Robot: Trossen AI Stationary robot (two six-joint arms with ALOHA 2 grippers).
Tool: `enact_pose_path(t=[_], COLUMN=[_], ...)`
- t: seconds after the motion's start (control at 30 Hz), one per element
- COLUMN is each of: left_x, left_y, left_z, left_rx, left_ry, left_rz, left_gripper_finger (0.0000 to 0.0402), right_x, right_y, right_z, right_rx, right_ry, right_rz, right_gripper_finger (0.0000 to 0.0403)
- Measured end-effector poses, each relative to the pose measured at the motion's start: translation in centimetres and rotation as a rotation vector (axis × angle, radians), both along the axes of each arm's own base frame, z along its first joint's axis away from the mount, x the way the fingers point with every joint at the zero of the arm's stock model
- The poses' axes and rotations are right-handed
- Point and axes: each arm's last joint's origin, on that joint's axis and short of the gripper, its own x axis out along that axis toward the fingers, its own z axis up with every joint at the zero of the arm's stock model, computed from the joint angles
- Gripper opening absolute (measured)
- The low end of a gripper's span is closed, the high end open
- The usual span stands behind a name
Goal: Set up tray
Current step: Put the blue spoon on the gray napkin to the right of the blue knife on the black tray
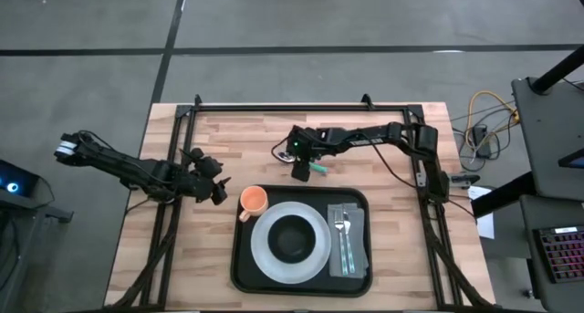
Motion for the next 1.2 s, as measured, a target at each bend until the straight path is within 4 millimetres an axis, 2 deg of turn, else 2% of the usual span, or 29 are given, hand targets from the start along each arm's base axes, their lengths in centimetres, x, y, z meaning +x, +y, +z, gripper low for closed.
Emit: enact_pose_path(t=[0.23,0.57,0.8,1.03,1.2], left_x=[0.1,0.1,0.1,0.1,0.1], left_y=[0.0,-0.1,-0.2,-0.2,-0.2], left_z=[-0.1,-0.2,-0.2,-0.2,-0.2], left_rx=[0.002,-0.042,-0.069,-0.066,-0.066], left_ry=[0.009,0.008,0.015,0.019,0.019], left_rz=[0.000,-0.007,-0.026,-0.032,-0.032], left_gripper_finger=[0.0238,0.0238,0.0238,0.0238,0.0238], right_x=[0.2,0.4,0.6,0.5,0.3], right_y=[-0.1,-0.2,-0.1,0.0,0.0], right_z=[-1.8,-2.4,-2.3,-2.2,-1.5], right_rx=[0.029,0.046,0.123,0.123,0.116], right_ry=[0.035,0.035,0.013,0.016,0.035], right_rz=[-0.023,-0.043,-0.032,-0.031,-0.067], right_gripper_finger=[0.0196,0.0178,0.0125,0.0027,0.0018])
